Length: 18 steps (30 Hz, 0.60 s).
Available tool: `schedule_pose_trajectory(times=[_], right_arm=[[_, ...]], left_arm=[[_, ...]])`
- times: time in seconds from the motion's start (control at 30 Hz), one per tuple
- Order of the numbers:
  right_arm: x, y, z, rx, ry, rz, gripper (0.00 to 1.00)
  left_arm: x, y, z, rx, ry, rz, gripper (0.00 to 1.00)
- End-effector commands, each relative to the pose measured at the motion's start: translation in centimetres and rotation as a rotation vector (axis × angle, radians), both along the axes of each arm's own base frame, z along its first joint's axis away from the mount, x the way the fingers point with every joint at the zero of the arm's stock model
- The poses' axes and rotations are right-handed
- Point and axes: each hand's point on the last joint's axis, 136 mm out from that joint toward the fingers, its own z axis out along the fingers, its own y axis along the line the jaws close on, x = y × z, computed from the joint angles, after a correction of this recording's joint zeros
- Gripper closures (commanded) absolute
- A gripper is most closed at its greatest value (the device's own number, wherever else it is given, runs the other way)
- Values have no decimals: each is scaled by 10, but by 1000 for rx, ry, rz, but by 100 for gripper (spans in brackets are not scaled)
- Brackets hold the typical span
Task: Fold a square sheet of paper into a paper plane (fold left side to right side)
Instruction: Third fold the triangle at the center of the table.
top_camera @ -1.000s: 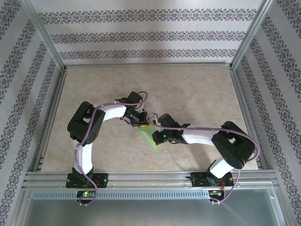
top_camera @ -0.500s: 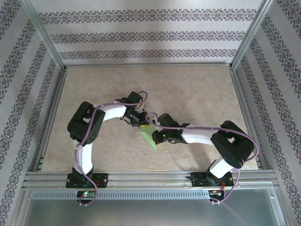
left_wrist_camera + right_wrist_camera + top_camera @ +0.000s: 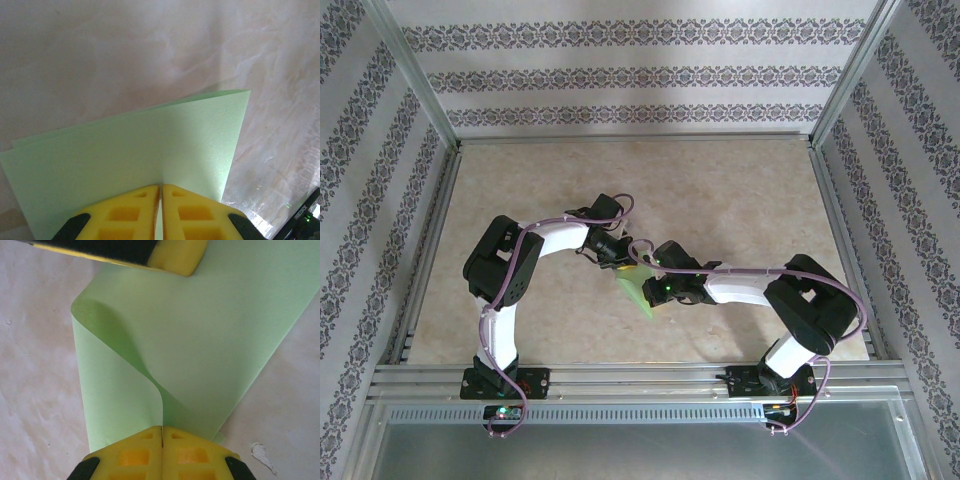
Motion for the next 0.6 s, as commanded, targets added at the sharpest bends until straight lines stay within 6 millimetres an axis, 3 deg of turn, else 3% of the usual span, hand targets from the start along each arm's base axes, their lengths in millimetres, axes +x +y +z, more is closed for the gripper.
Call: schedule_pose_trajectory(times=[0.0, 0.17, 0.37, 0.43, 0.57], right_arm=[[-8, -3, -16, -44, 39, 13, 100], [-16, -9, -24, -64, 65, 16, 100], [-20, -12, -27, -70, 80, 12, 100], [-20, -12, -26, -70, 78, 13, 100], [-18, -11, -23, -66, 69, 11, 100]], left_arm=[[-13, 12, -12, 96, 31, -15, 83], [10, 7, 30, 54, -64, -25, 79], [32, 27, 65, 13, -138, 29, 75], [31, 39, 70, 10, -149, 55, 76], [10, 54, 75, -32, -195, 78, 82]])
